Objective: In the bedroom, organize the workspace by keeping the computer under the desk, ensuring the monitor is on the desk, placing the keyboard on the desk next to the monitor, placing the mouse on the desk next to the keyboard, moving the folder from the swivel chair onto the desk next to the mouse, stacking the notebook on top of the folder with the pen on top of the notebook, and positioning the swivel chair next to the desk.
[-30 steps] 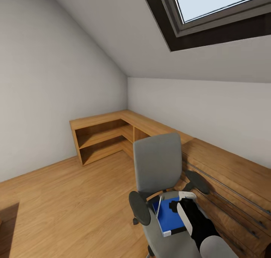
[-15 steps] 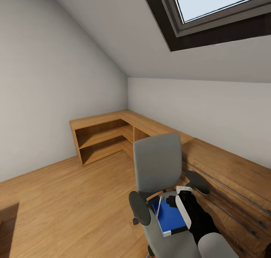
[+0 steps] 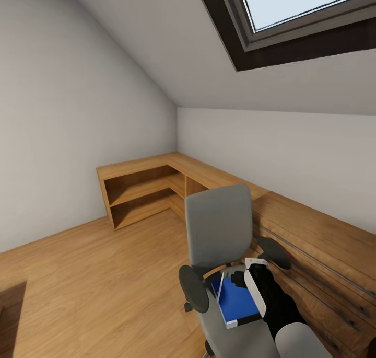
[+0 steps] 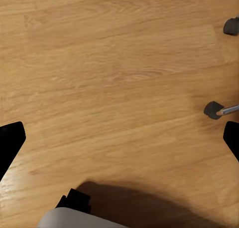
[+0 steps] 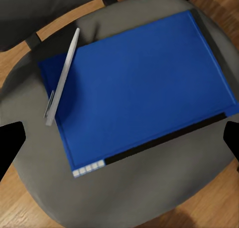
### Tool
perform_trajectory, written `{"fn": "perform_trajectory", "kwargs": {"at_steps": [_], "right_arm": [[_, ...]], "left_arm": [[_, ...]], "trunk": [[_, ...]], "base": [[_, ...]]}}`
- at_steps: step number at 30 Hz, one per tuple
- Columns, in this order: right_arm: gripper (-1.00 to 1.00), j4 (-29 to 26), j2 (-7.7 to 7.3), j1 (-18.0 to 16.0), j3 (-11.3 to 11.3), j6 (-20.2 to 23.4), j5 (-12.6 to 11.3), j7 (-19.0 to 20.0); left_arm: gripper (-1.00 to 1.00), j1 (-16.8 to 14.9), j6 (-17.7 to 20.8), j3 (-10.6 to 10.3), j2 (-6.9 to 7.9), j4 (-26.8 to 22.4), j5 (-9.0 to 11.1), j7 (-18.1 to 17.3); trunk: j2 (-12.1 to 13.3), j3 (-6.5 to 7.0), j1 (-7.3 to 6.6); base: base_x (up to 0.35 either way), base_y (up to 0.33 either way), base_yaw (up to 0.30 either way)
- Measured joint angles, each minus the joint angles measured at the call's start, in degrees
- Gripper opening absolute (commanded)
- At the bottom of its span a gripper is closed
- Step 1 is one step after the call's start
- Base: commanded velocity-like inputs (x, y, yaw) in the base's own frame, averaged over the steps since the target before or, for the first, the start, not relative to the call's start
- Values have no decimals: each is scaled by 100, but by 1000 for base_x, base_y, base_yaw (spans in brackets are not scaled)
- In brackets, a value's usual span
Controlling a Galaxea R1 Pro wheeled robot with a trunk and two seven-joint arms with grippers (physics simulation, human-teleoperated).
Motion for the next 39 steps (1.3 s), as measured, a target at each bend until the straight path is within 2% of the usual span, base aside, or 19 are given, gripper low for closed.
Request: {"fn": "perform_trajectory", "kwargs": {"at_steps": [7,8,13,24,32,33,37,38,39], "right_arm": [[100,-1,0,0,7,-2,-3,3],[100,-1,-1,0,5,-25,-1,3],[100,-1,-1,0,-1,-29,-1,3],[100,0,-1,0,-1,-44,4,5],[100,-1,-16,0,-9,-46,8,2],[100,15,-20,0,-10,-59,13,9],[100,40,-18,-7,-5,-44,20,-1],[100,44,-18,-9,-4,-35,19,-2],[100,69,-18,-14,-3,-25,20,-4]], "left_arm": [[100,0,0,3,3,0,0,0],[100,0,-2,14,80,1,6,0],[100,0,-2,4,112,1,6,0],[100,0,-4,3,115,1,7,-4],[100,0,3,5,116,1,6,1],[100,-2,34,21,184,-240,89,15],[100,-2,169,21,261,-828,325,146],[100,-2,268,21,292,-976,357,229],[100,-3,560,20,351,-1280,409,431]], "trunk": [[0,0,0],[0,0,0],[0,0,0],[0,0,0],[0,0,0],[0,1,0],[0,0,0],[0,0,0],[0,1,0]], "base": [[0,0,0],[0,0,0],[0,0,0],[0,128,0],[0,13,0],[0,0,0],[0,0,0],[0,0,0],[0,0,0]]}}
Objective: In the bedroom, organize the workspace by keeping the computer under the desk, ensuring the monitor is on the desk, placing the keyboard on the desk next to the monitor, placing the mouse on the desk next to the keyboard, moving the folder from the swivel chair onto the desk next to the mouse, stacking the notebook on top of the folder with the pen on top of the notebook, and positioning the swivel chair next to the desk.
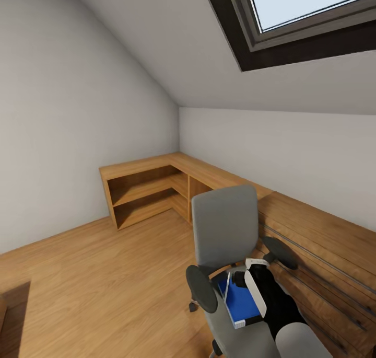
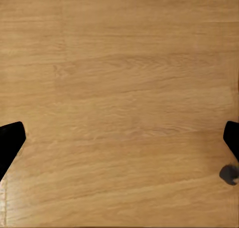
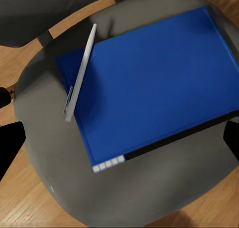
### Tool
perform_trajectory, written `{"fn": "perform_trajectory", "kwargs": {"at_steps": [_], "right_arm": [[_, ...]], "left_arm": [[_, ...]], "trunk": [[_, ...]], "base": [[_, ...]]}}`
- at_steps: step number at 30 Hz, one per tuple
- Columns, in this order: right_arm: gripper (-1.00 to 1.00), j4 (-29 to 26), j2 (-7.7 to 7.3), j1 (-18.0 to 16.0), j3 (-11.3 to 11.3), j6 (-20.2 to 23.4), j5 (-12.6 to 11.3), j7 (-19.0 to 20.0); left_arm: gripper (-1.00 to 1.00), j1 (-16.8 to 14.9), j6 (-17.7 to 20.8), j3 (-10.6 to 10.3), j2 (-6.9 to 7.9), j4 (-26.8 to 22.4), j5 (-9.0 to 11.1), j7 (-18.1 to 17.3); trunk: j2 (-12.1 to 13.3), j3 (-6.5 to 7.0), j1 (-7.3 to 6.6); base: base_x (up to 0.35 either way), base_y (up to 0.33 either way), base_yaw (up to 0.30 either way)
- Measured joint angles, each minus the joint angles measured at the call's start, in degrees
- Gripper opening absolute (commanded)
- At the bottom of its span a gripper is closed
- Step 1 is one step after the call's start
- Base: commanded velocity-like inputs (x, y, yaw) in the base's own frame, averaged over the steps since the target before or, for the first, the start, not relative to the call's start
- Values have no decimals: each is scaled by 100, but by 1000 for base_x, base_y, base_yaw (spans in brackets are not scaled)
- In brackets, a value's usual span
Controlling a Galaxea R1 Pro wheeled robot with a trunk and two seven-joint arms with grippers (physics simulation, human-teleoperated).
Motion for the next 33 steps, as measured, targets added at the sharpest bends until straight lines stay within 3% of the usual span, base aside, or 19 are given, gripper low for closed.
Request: {"fn": "perform_trajectory", "kwargs": {"at_steps": [2,3,4,7,13,19,25,27,33], "right_arm": [[100,199,0,-23,1,-5,-3,-2],[100,279,0,-47,1,-6,-5,-1],[100,559,-1,-196,1,-5,-17,7],[100,1096,-5,-519,1,-24,-69,16],[100,1997,3,-1084,2,-165,-150,20],[100,2411,-3,-1492,2,-411,-168,20],[100,2526,-9,-1619,0,-481,-175,23],[100,2632,-2,-1636,0,-588,-190,31],[100,2956,3,-1639,9,-829,-189,36]], "left_arm": [[100,0,947,2,111,-689,21,486],[100,0,1209,3,133,-872,24,577],[100,-1,1771,4,200,-1353,17,747],[100,-1,2135,5,320,-1905,27,879],[100,-1,2318,5,434,-2366,38,926],[100,0,2338,15,443,-2466,43,903],[100,0,2211,16,440,-2433,48,895],[100,1,2147,24,443,-2160,47,891],[100,1,1980,26,439,-2038,41,885]], "trunk": [[0,0,0],[0,0,0],[0,1,0],[0,0,0],[0,0,0],[0,0,0],[0,0,0],[0,-1,0],[0,-1,-1]], "base": [[0,0,0],[0,0,0],[0,0,0],[0,0,0],[0,0,0],[0,0,0],[0,0,0],[58,99,0],[74,97,0]]}}
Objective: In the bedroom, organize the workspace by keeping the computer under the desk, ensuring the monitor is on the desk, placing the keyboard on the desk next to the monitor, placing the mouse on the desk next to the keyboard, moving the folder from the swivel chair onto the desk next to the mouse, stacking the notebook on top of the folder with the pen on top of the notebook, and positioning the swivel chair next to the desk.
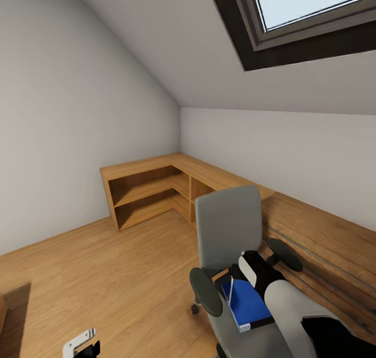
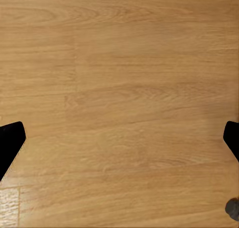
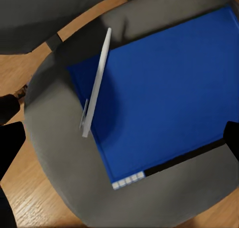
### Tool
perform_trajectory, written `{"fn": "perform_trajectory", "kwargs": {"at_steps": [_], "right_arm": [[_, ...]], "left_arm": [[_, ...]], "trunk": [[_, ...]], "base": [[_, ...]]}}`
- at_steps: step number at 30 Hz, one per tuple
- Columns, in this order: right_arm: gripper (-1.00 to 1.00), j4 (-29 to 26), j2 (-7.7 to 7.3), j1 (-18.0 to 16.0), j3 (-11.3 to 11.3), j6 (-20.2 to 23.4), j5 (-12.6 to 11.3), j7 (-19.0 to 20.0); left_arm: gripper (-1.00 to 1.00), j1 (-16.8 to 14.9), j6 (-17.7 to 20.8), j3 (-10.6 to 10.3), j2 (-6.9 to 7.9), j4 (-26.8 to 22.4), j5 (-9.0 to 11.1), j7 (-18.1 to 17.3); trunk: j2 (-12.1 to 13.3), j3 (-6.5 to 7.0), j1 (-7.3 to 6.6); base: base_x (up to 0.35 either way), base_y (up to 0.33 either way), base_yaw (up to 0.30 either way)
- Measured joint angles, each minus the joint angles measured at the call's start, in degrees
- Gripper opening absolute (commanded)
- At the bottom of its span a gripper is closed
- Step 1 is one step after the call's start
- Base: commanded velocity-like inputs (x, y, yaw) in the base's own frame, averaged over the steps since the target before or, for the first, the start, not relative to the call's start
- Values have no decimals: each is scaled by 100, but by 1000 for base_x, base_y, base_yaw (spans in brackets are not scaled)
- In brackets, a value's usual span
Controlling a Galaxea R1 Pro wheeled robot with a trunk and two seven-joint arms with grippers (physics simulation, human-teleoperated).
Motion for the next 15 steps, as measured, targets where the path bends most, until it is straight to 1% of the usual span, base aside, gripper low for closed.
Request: {"fn": "perform_trajectory", "kwargs": {"at_steps": [1,3,15], "right_arm": [[100,39,-15,0,-2,-42,1,0],[100,62,-25,0,-5,-52,0,-4],[100,115,-51,-1,-8,-27,1,0]], "left_arm": [[100,1,-220,-8,-3,147,-4,-2],[100,0,-304,-13,-6,205,-6,-3],[100,0,-368,-16,-9,243,-1,-3]], "trunk": [[0,0,1],[0,0,1],[0,0,1]], "base": [[12,15,0],[6,8,0],[37,25,0]]}}
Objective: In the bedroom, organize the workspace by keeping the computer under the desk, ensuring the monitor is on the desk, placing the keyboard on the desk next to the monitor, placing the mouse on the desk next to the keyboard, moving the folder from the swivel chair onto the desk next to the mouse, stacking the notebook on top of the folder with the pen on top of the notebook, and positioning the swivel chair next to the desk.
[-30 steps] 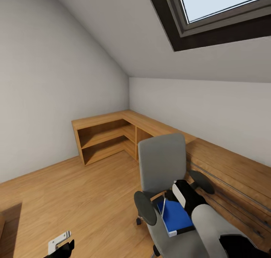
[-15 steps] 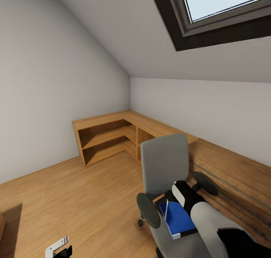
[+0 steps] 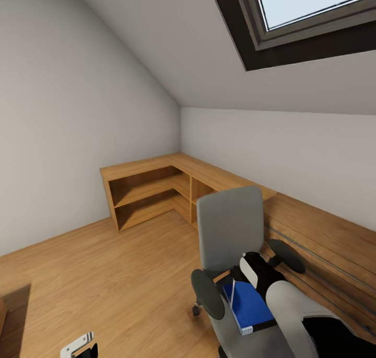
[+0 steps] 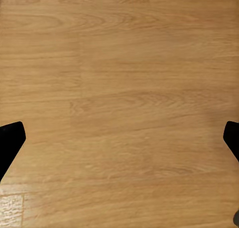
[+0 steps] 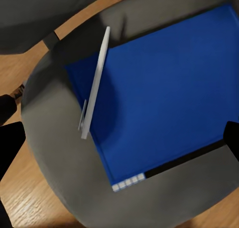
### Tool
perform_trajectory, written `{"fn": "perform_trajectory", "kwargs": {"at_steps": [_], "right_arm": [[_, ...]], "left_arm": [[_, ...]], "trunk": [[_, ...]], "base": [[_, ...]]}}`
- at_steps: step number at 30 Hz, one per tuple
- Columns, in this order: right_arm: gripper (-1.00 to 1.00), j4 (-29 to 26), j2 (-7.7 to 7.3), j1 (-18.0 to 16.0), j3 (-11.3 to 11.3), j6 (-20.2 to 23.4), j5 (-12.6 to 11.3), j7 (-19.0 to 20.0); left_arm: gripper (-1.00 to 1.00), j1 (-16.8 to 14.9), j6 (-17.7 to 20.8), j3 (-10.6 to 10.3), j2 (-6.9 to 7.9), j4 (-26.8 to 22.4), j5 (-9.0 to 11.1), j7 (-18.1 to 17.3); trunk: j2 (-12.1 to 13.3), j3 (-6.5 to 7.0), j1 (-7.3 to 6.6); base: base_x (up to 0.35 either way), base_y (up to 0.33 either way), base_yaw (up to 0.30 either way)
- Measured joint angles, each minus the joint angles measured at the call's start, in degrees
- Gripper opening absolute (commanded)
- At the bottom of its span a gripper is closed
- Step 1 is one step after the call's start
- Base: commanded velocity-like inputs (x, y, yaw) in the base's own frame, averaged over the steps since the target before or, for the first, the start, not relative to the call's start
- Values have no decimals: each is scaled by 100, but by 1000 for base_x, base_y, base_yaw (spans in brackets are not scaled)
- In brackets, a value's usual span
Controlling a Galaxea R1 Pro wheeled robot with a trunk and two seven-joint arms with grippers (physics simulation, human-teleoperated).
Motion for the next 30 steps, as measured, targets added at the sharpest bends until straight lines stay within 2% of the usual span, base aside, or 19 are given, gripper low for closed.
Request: {"fn": "perform_trajectory", "kwargs": {"at_steps": [4,13,22,30], "right_arm": [[100,0,-52,0,0,-4,-5,0],[100,0,-67,0,0,-19,-15,0],[100,0,-68,0,3,-24,-14,1],[100,0,-67,0,8,-26,-10,0]], "left_arm": [[100,0,-4,14,6,-2,1,7],[100,0,-7,12,1,0,5,4],[100,0,-1,10,-3,5,11,-20],[100,0,-1,1,-9,7,4,-26]], "trunk": [[0,0,0],[0,0,0],[0,0,-2],[0,0,0]], "base": [[3,2,0],[3,0,0],[183,63,0],[37,15,0]]}}
